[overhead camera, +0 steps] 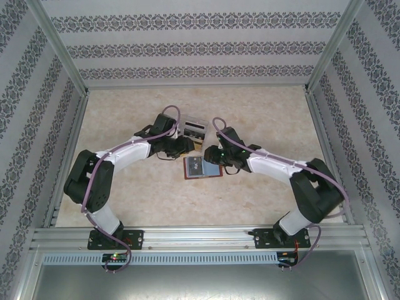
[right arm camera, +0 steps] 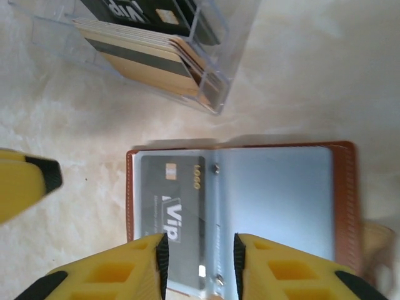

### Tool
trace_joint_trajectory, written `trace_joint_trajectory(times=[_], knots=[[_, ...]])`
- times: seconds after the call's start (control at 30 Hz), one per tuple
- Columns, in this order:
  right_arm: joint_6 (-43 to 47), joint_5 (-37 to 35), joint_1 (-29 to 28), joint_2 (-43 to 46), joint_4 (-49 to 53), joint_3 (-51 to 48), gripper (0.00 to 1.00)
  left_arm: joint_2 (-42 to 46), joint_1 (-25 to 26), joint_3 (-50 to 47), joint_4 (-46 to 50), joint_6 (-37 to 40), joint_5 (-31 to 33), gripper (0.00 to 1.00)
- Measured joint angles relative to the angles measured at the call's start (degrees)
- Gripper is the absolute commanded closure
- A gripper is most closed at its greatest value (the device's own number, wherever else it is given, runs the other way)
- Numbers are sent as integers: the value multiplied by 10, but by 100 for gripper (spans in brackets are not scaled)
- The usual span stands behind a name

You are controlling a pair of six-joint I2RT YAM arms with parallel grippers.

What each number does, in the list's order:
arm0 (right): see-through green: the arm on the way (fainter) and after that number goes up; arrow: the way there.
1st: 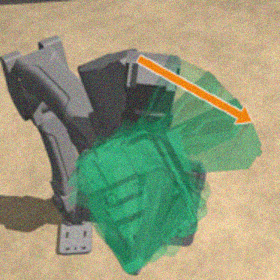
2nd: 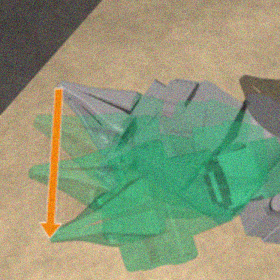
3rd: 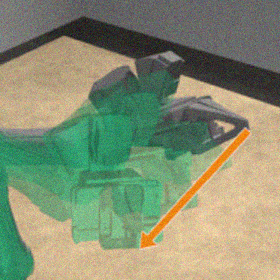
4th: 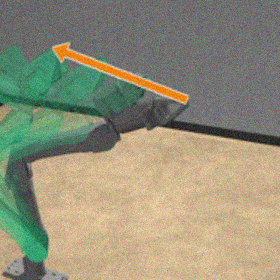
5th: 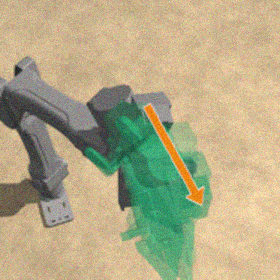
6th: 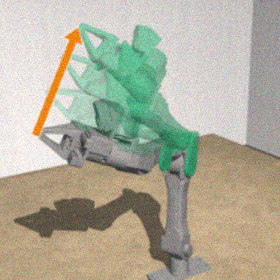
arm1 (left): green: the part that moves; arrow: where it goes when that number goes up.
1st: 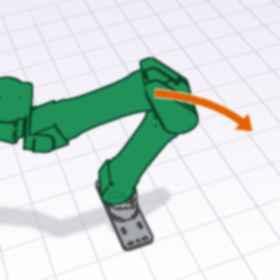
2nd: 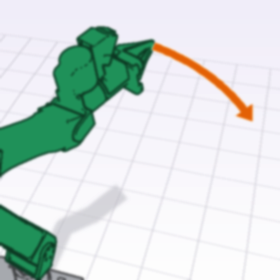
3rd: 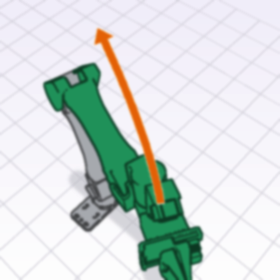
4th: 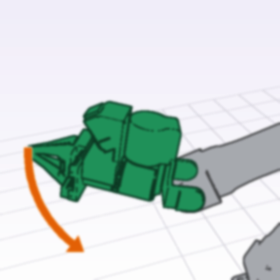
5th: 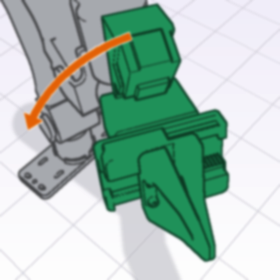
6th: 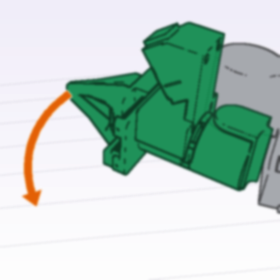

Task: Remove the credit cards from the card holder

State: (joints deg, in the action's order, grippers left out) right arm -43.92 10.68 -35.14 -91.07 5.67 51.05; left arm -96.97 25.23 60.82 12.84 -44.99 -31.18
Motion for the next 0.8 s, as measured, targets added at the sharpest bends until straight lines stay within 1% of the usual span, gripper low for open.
trace_joint_trajectory(times=[0.17,0.23,0.33,0.5,0.6,0.8], knots=[[-17,34,0,-60,-28,19,73,-2,-5,-22,13,0,1,66],[-25,43,0,-77,-34,21,76,-5,-5,-22,13,0,-2,67],[-32,53,0,-96,-40,25,77,-18,-5,-22,9,-1,-12,71],[-38,58,0,-106,-47,25,78,-58,-5,-22,-6,-5,-37,75],[-39,62,0,-109,-49,27,78,-73,-5,-22,-10,-5,-49,76],[-40,68,0,-125,-52,35,80,-76,-5,-17,-13,-5,-52,76]])
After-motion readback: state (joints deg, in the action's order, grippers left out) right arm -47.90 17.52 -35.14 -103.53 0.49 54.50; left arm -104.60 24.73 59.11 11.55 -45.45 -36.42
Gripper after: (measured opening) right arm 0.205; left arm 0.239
